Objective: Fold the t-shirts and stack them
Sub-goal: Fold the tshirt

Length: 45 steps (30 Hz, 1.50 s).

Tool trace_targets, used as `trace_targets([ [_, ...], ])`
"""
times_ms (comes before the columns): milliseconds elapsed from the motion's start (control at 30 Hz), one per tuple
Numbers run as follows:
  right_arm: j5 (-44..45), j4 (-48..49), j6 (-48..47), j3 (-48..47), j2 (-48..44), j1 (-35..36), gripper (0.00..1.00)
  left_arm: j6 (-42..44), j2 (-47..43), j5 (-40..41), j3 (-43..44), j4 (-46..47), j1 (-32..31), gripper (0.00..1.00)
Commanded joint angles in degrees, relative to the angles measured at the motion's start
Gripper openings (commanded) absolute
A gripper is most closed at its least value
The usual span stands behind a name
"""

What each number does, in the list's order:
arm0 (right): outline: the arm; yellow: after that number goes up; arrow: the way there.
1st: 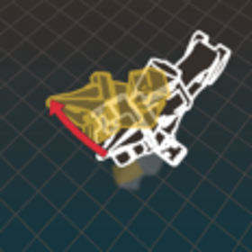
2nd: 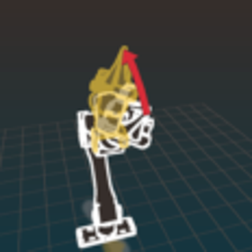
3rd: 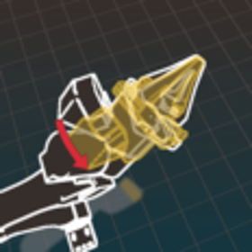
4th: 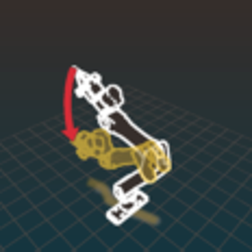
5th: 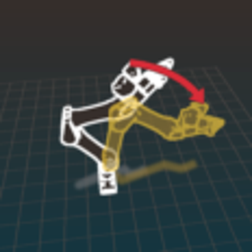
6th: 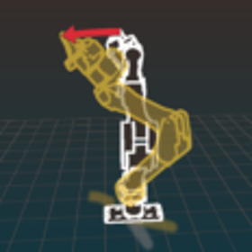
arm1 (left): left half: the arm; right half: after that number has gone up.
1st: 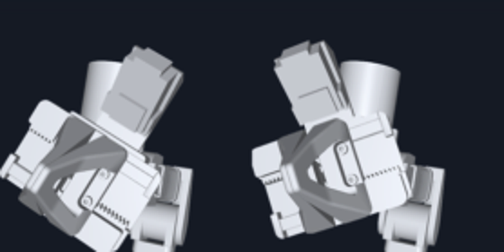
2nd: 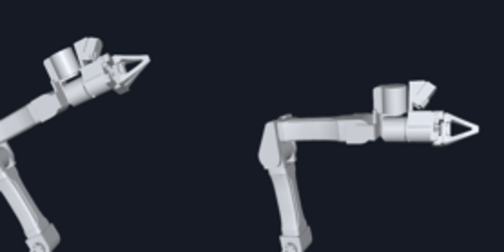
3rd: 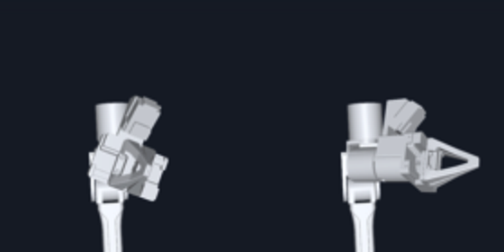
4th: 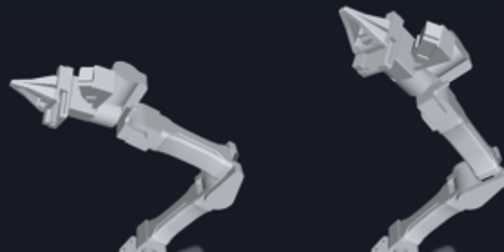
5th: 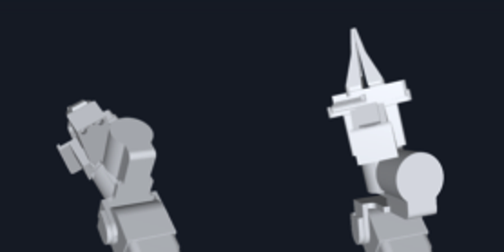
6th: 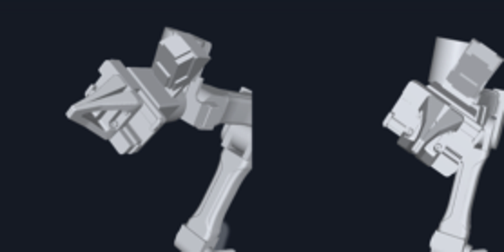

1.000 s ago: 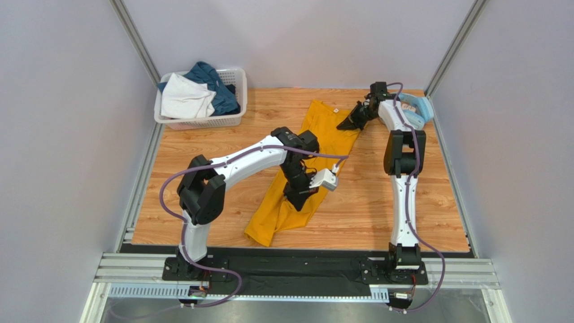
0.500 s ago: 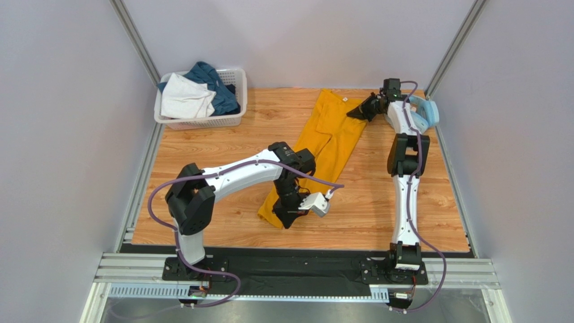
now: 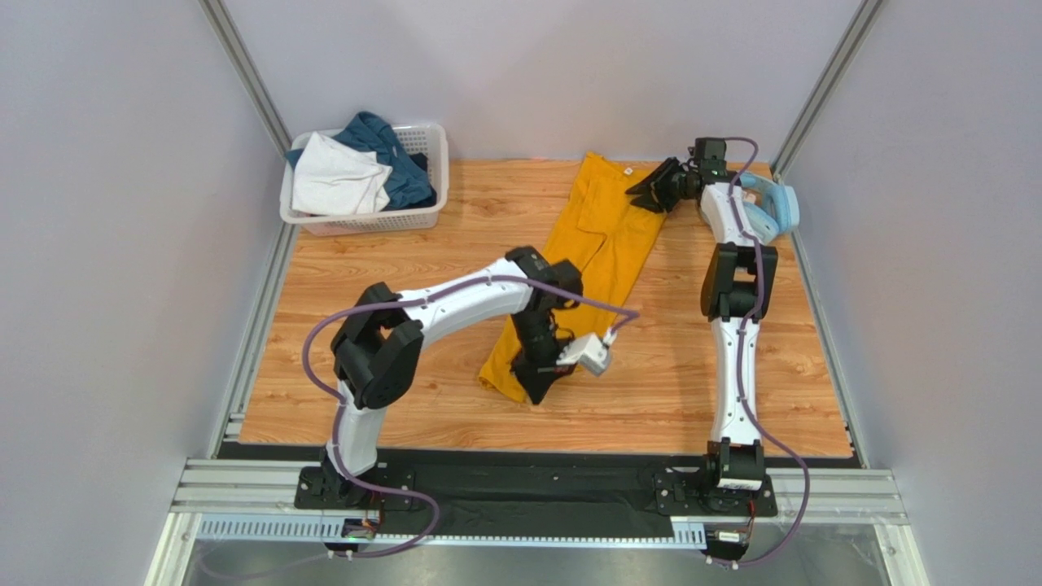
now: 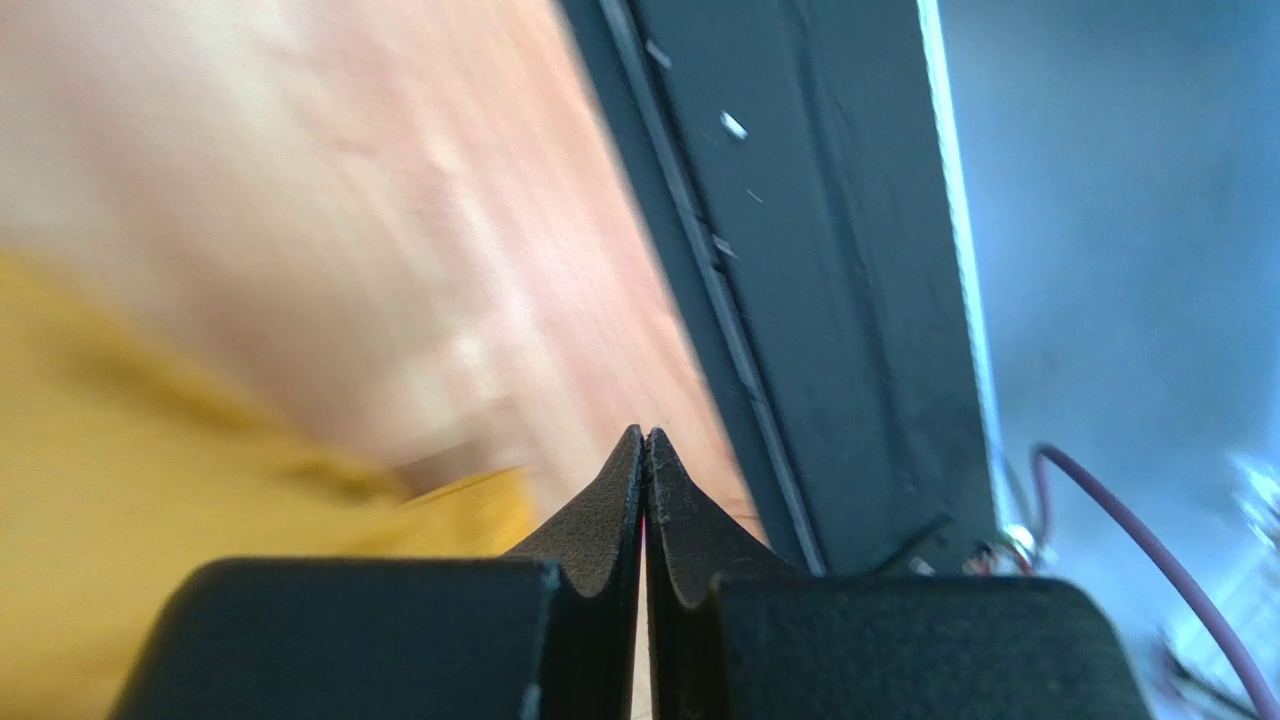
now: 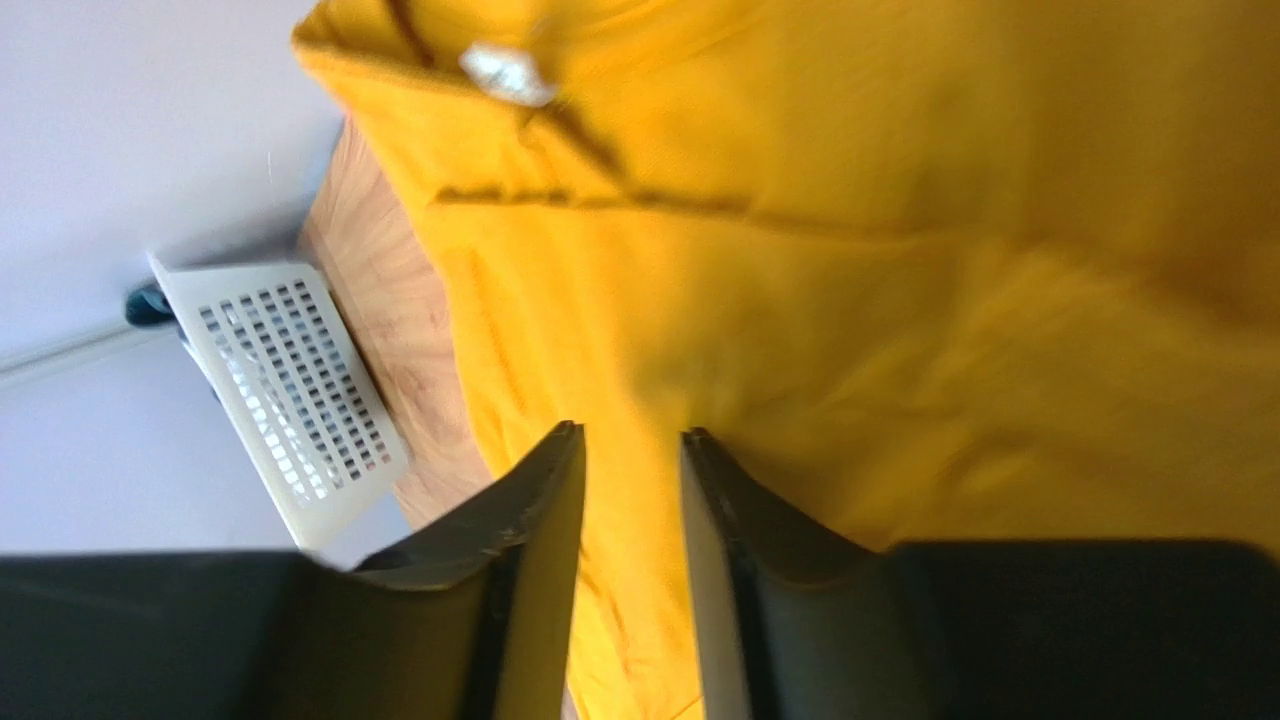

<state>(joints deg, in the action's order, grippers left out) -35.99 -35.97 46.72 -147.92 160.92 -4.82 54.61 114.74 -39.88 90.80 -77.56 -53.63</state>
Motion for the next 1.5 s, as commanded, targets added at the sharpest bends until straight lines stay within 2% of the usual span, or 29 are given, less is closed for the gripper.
trace_targets([
  [0,2.0,-4.7,-7.5,0.0,-11.7,4.5,0.41,-0.3,-7.0,-8.4,10.2,-16.8,8.8,0.02],
  [33,2.8,-8.2,-10.0,0.3,-13.5,4.6,0.46,-0.9,-7.2,-7.9,10.5,-15.4,10.5,0.02],
  [67,3.7,-9.9,-11.0,1.8,-17.1,6.7,0.48,-1.7,-8.1,-8.0,10.3,-14.6,15.0,0.02],
  [133,6.3,-14.4,-14.4,6.6,-21.9,9.2,0.48,-2.1,-9.5,-10.5,8.6,-11.5,20.2,0.02],
  [167,7.8,-15.4,-15.5,13.5,-27.7,11.0,0.50,-3.6,-11.2,-11.3,6.4,-9.9,24.8,0.02],
  [233,12.3,-16.9,-17.6,23.2,-33.6,12.9,0.61,-5.0,-12.3,-11.7,3.8,-5.1,29.2,0.02],
  [267,13.7,-16.6,-19.5,27.9,-40.4,15.0,0.64,-5.2,-12.7,-11.5,1.7,-4.3,30.7,0.02],
  [300,17.7,-15.9,-20.2,38.0,-43.5,16.1,0.65,-4.0,-12.6,-11.2,0.7,-4.2,32.7,0.02],
  [400,21.5,-11.9,-19.5,51.1,-55.7,21.1,0.66,-5.0,-12.3,-9.1,-4.5,-1.7,33.1,0.02],
  [433,21.4,-9.6,-18.8,58.8,-58.2,22.6,0.65,-4.7,-12.0,-9.8,-5.3,-1.3,33.1,0.02],
  [467,21.5,-8.5,-18.3,62.1,-60.4,26.1,0.64,-4.8,-10.9,-10.4,-5.5,-1.1,33.1,0.02],
  [500,21.6,-7.1,-17.5,65.2,-64.8,28.1,0.62,-4.9,-10.1,-12.0,-5.0,-1.4,33.1,0.02],
  [533,21.4,-4.7,-17.2,71.3,-66.2,30.1,0.60,-5.6,-9.2,-12.7,-4.1,-1.6,33.1,0.02],
  [567,21.4,-3.7,-16.8,73.7,-67.5,34.5,0.59,-6.0,-7.2,-13.4,-1.5,-1.7,33.1,0.02],
  [633,23.3,-2.7,-15.8,79.1,-68.9,38.8,0.57,-8.4,-4.9,-14.7,4.2,-1.5,33.1,0.02],
  [700,25.3,-1.7,-14.6,82.2,-69.4,44.6,0.54,-10.5,-0.6,-15.5,9.3,-1.9,33.1,0.02],
  [733,25.7,-0.1,-14.2,83.6,-69.9,46.3,0.53,-12.0,1.0,-15.3,14.6,-1.5,33.0,0.02],
  [767,27.5,0.5,-13.9,86.0,-70.0,49.3,0.52,-15.5,4.1,-15.1,17.3,-1.1,33.0,0.02],
  [900,30.0,2.5,-14.4,88.0,-68.5,53.1,0.51,-22.7,12.6,-14.5,29.2,-0.6,31.2,0.02],
  [933,30.6,1.8,-14.5,87.5,-67.9,53.4,0.50,-23.4,14.2,-14.5,32.7,-1.2,30.6,0.02],
  [1000,31.3,0.7,-15.1,85.4,-66.2,54.2,0.50,-21.9,16.6,-14.7,34.3,-4.4,28.7,0.01],
  [1100,31.0,0.1,-15.3,84.1,-65.5,54.7,0.45,-16.0,13.6,-16.0,27.9,-7.5,27.1,0.01],
  [1167,31.5,-0.3,-15.2,83.5,-66.3,54.8,0.43,-11.0,7.7,-16.8,18.7,-8.9,26.8,0.01],
  [1233,34.0,-1.2,-15.4,83.1,-69.3,54.8,0.45,-4.9,3.0,-17.5,9.8,-10.2,26.3,0.01],
  [1300,35.9,-1.3,-15.4,83.1,-72.6,53.6,0.52,-1.9,-3.8,-17.2,5.3,-10.1,25.8,0.01],
  [1367,39.0,-1.4,-14.7,83.0,-74.3,51.6,0.52,-1.0,-9.1,-16.2,0.6,-8.8,25.2,0.01],
  [1467,44.4,-1.8,-10.8,85.4,-78.7,48.6,0.42,-1.4,-14.4,-15.9,-2.6,-6.3,25.2,0.01],
])
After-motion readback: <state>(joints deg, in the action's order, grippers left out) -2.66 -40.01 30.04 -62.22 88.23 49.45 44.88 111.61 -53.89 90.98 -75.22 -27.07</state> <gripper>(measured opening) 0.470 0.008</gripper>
